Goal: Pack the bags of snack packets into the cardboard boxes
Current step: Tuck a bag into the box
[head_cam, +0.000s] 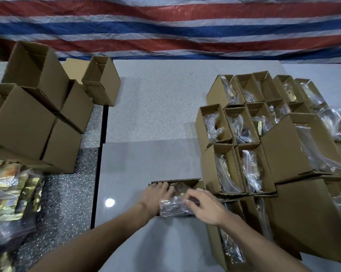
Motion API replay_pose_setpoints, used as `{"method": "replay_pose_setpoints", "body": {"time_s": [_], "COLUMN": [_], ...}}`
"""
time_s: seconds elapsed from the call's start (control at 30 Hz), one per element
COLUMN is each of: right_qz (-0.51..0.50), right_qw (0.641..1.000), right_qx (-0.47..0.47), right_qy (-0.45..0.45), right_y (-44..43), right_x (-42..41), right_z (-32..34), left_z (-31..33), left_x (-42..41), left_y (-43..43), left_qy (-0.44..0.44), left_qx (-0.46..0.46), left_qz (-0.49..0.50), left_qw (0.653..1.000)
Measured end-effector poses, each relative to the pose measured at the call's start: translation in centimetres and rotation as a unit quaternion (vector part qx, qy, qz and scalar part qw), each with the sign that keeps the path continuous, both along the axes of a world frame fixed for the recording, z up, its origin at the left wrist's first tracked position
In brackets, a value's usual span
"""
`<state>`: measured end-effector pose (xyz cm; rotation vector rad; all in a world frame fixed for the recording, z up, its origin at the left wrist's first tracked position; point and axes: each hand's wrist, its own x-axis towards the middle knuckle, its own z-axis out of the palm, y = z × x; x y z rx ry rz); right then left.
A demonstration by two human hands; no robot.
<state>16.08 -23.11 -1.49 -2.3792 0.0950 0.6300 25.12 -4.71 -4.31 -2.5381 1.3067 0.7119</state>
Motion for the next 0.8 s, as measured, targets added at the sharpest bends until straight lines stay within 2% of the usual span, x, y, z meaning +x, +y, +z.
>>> {"method": "replay_pose_setpoints", "body": {"time_s": [0.1,0.2,0.27,0.33,0.43,0.53,0.6,0.67,0.73,0.77,0.8], "right_qz": [-0.007,-0.026,-0.025,-0.023,-0.031,-0.083,-0.102,-0.095,-0.075,-0.067,-0.061], "right_qw": [1.000,0.999,0.999,1.000,0.998,0.987,0.979,0.977,0.978,0.980,0.984], "right_qx": [0.022,0.043,0.027,0.003,-0.026,-0.030,-0.063,-0.060,-0.037,-0.029,-0.023], "right_qy": [-0.009,-0.015,-0.014,-0.009,-0.042,-0.135,-0.164,-0.180,-0.190,-0.184,-0.165], "right_y": [-0.2,0.0,0.0,0.0,0.3,0.4,0.2,-0.1,-0.2,-0.2,-0.2], "right_x": [0.3,0.7,0.9,1.0,0.8,0.1,-0.2,-0.3,-0.1,0.1,0.4], "right_z": [0.4,0.8,0.8,0.5,0.1,-0.8,-1.0,-1.1,-0.9,-0.8,-0.6], "left_z": [0.1,0.8,1.3,2.0,2.3,2.6,2.7,2.8,3.0,3.0,3.0], "left_x": [1.0,2.1,2.2,1.7,1.6,2.1,2.1,1.6,0.9,0.6,0.4], "left_y": [-0.4,0.4,1.0,1.1,1.3,2.3,2.9,3.0,2.3,1.8,1.3], "left_qy": [0.007,0.084,0.178,0.246,0.278,0.340,0.364,0.364,0.277,0.231,0.208], "left_qx": [-0.047,-0.153,-0.246,-0.300,-0.334,-0.349,-0.316,-0.236,-0.157,-0.146,-0.156], "left_qz": [0.021,0.102,0.185,0.255,0.329,0.350,0.321,0.282,0.211,0.177,0.158], "left_qw": [0.999,0.979,0.934,0.886,0.838,0.800,0.815,0.856,0.924,0.946,0.953]}}
